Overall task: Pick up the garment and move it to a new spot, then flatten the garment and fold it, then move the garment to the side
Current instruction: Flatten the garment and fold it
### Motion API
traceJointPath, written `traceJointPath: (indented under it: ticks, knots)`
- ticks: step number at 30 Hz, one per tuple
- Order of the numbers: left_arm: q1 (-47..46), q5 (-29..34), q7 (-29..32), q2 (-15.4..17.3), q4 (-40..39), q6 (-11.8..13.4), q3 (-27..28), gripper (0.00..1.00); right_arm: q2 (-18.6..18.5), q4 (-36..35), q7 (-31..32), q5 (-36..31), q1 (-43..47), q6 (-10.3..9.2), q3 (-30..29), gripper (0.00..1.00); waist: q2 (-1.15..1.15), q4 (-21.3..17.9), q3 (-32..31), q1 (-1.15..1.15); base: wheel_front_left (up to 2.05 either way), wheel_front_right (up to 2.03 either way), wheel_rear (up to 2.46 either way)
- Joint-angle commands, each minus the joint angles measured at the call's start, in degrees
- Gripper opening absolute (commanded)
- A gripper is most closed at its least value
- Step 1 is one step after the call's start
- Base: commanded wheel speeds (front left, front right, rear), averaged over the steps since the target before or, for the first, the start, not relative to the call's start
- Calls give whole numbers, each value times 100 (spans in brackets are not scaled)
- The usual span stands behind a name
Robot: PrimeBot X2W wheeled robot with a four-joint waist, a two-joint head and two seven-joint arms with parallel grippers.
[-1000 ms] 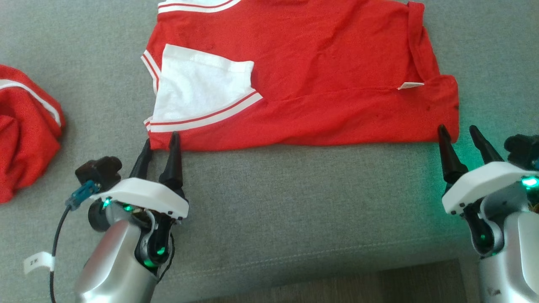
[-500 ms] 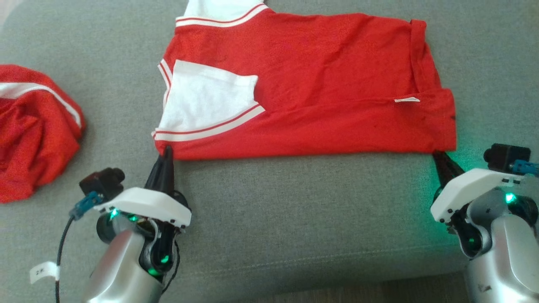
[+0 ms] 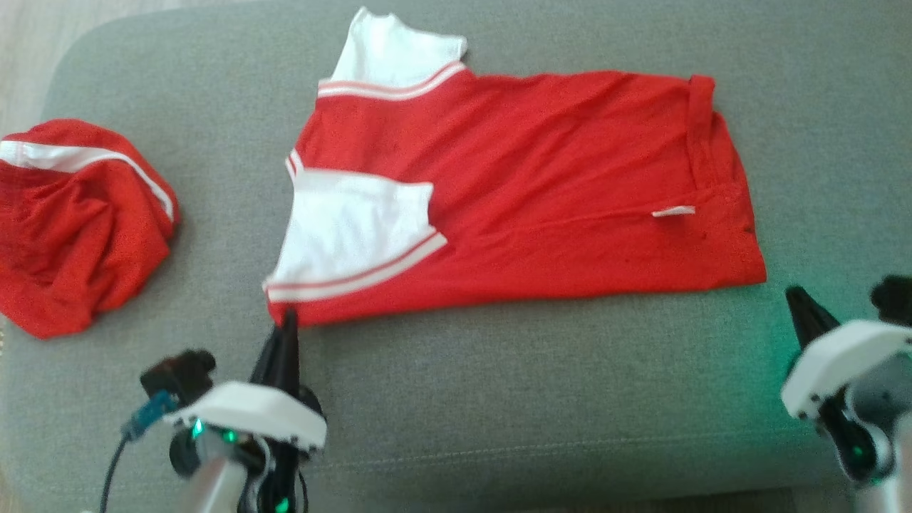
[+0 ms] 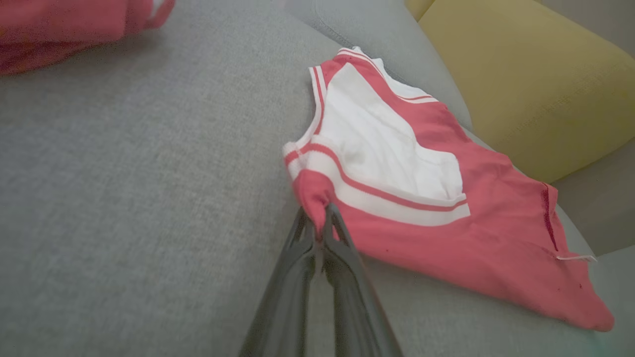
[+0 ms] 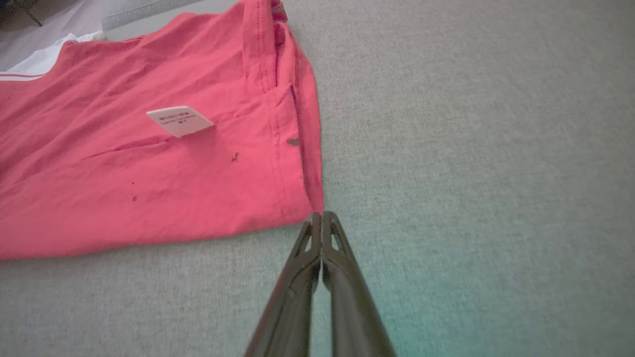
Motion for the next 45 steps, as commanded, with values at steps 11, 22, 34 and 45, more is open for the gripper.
traceJointPath:
  ticks: [11,22,34,45]
  knots:
    - [957,-31,318,210,-1325,471,62,0,275,-1298,388,311,602,-2,-444,100,0,115,-47,0,0,0,0]
    - [568,106,305,208,-1361,485,-31,0,403,537,-175,66,-820,-2,-245,100,0,212,198,0,0,0,0]
    - [220,134,200,127,-1094,346,-114,0,400,1772,-276,-410,-1339,-2,-241,0,0,378,295,0,0,0,0]
    - [548,57,91,240,-1068,388,56,0,122,693,-276,113,-190,-2,-305,0,0,215,40,0,0,0,0]
